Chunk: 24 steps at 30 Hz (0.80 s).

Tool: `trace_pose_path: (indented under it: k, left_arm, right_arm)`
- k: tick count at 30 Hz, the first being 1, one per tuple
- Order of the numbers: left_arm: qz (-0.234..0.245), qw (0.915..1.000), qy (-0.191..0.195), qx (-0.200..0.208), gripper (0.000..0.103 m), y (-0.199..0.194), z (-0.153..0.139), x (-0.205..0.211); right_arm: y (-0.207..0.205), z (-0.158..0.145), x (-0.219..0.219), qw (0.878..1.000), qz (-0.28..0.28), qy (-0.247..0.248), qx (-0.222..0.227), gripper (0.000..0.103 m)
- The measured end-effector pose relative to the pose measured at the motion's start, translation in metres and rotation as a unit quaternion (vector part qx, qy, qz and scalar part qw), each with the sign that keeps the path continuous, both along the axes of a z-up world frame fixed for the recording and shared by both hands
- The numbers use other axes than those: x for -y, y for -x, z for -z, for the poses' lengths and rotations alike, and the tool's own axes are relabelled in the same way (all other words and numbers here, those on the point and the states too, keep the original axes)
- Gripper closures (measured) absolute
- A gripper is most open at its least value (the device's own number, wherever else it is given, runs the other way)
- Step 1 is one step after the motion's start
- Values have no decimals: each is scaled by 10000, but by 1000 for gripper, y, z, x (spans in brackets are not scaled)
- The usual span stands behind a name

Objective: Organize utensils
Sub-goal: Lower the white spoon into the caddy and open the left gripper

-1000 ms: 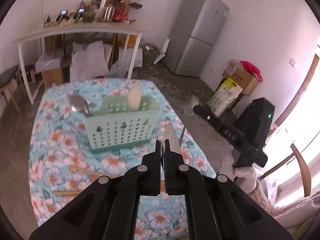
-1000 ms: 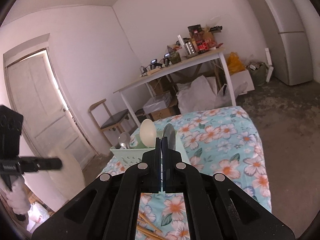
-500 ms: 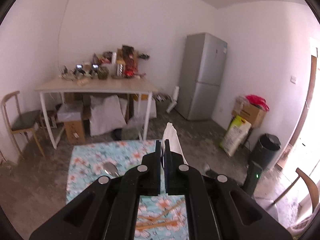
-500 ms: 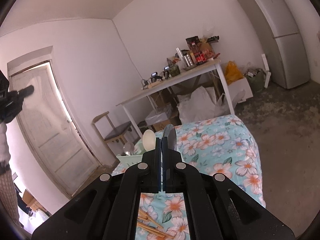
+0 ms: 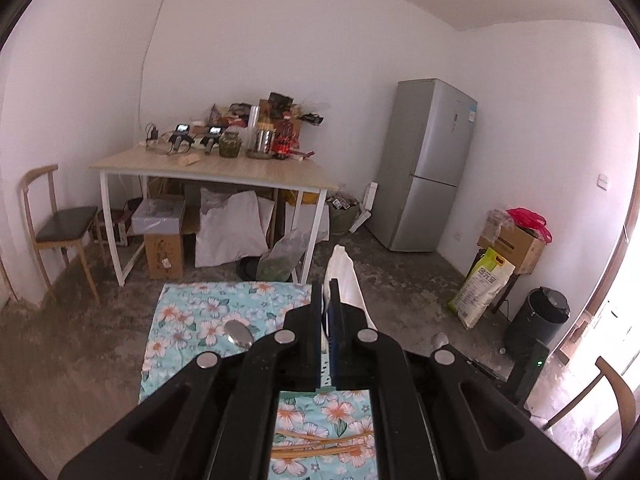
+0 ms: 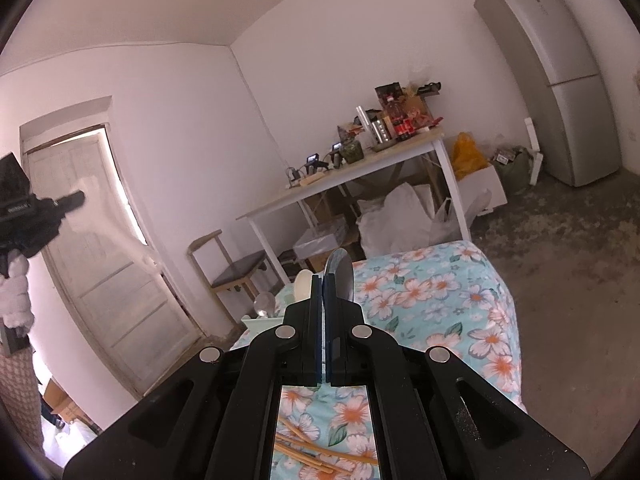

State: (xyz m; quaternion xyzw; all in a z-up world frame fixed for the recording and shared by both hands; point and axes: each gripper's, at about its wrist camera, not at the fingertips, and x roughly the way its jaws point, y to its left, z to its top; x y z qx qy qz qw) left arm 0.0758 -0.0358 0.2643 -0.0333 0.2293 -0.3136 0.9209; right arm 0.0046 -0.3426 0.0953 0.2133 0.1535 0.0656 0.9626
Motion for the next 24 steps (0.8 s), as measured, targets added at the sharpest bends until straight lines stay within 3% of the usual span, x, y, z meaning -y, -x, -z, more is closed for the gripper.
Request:
trace_pose_path:
  k: [6,9,16,24]
  left_arm:
    - [-240,9994,-95,-218,101,-24,24,-5]
    - [-438,9985,-286,-133,101,-38,35,-1]
    - [-790,9922,-952,122,101,-83,69,21]
    - [-682,9826,-1727,-95,101,-138,118,51]
  right_arm:
    - [-10,-2,-5,9998,-205,-24,-19,103]
    - [-18,-5,-12,9995,-326,-17,-6,103]
    - [-33,-12,-22,9987,-515,13,-5,103]
    - [-51,-10,-29,9978,-650,56,-88,103]
